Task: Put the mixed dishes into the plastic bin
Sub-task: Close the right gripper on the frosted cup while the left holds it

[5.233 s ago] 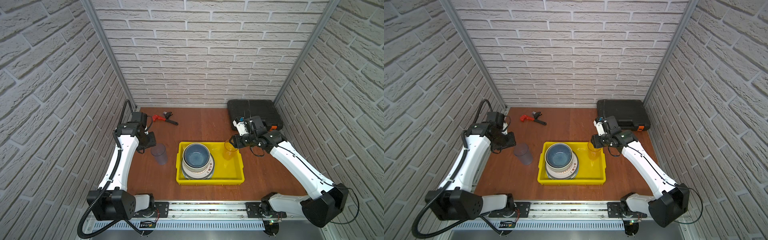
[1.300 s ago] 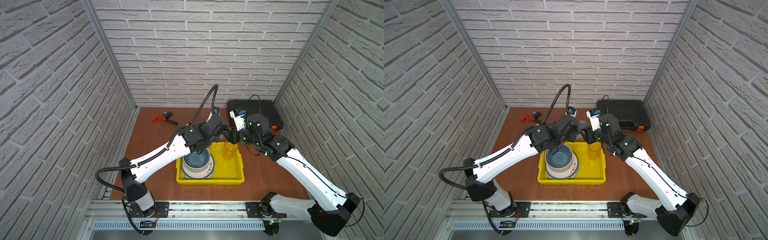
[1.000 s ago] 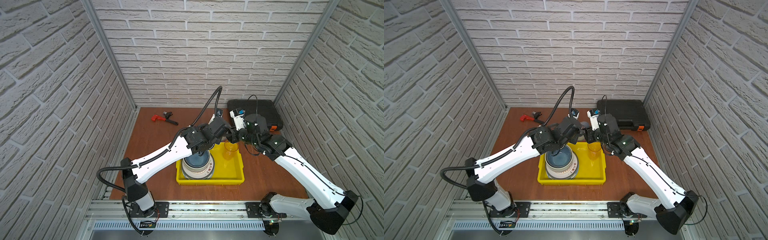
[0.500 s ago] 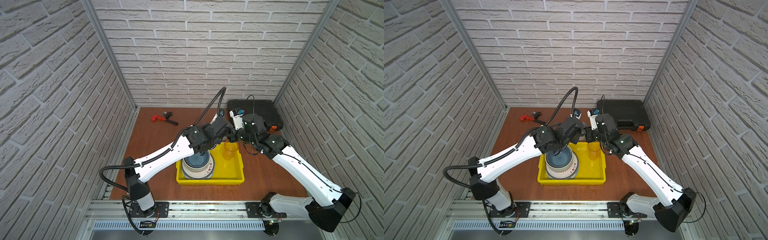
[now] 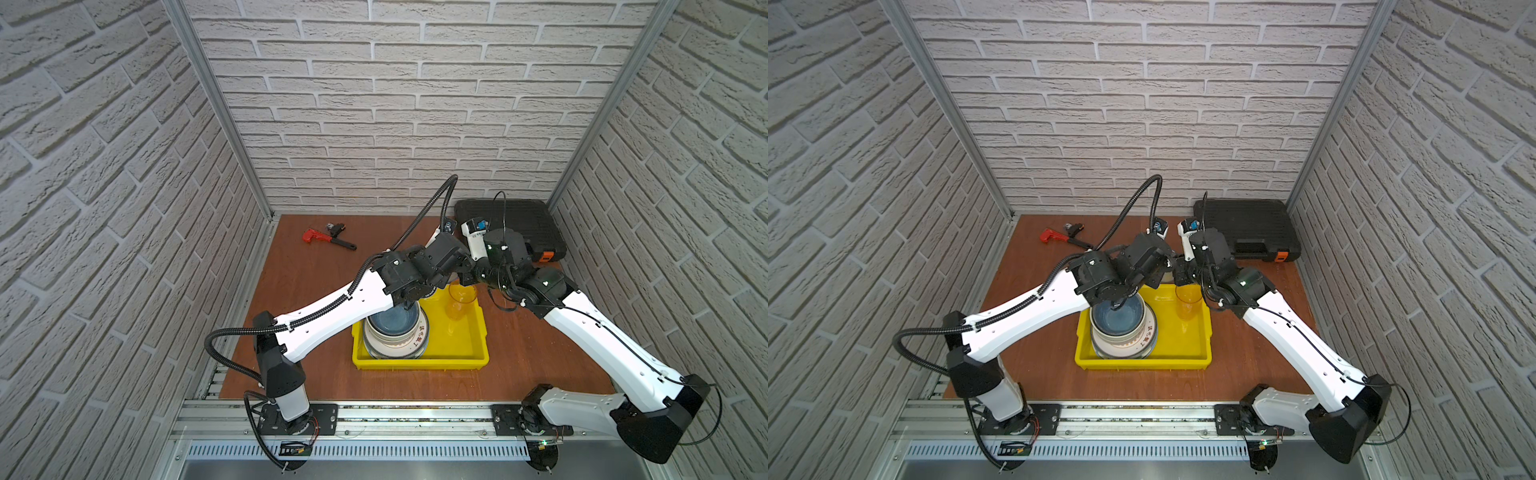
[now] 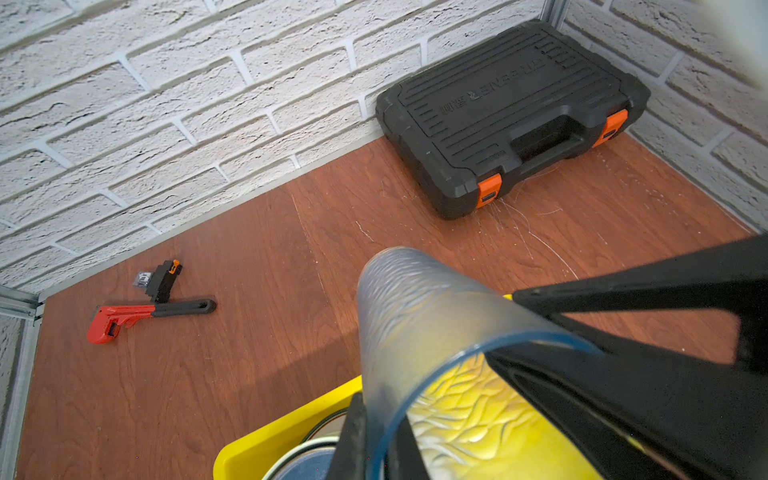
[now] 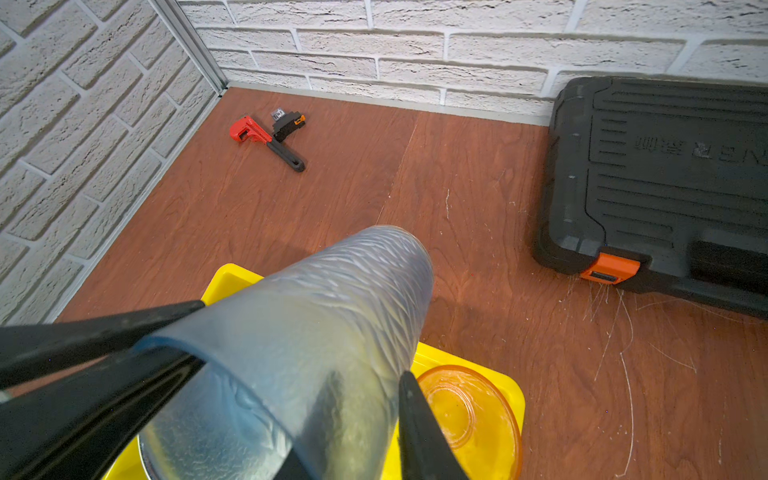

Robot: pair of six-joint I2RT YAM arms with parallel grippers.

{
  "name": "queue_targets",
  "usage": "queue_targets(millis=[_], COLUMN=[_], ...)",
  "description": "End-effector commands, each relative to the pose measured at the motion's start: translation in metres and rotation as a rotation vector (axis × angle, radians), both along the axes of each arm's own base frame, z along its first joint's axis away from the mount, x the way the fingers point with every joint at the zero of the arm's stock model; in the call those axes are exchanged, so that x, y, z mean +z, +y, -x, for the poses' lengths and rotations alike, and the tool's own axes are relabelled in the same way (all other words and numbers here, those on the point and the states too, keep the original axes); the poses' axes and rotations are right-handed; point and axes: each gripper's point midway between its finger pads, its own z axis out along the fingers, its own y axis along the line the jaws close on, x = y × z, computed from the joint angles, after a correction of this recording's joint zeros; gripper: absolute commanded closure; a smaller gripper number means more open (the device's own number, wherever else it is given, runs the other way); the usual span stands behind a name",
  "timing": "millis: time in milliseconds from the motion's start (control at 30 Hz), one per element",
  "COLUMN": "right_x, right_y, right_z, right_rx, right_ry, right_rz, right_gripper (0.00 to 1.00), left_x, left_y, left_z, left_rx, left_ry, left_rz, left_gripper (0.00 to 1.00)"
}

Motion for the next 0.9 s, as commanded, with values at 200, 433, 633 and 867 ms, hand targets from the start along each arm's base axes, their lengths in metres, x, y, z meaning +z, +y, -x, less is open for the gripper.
queue_targets(millis=[200, 433, 633, 867], right_x=[0.025, 0.027, 0.029, 0.031], right_y=[0.021, 0.017, 0.013, 0.011], right_z=[0.006, 0.008, 0.009, 0.01], right_rx=[0.084, 0.073, 0.058, 0.048], right_ry=[-0.059, -0.069, -0.08, -0.084], right_rz=[-0.098, -0.097, -0.096, -0.102], right_gripper=[0.88, 0.91, 0.92, 0.93], left_x=[0.036, 0.033, 0.03, 0.023], left_y=[-0.034, -0.026, -0.023, -0.012], left_z=[0.013, 0.012, 0.015, 0.016], left_rx=[-0.118, -0.105, -0.126, -0.131], left_ry=[-0.023, -0.014, 0.026, 0.092], left_rz=[0.189, 0.201, 0.27, 0.347], left_gripper=[0.88, 0.85, 0.76, 0.75])
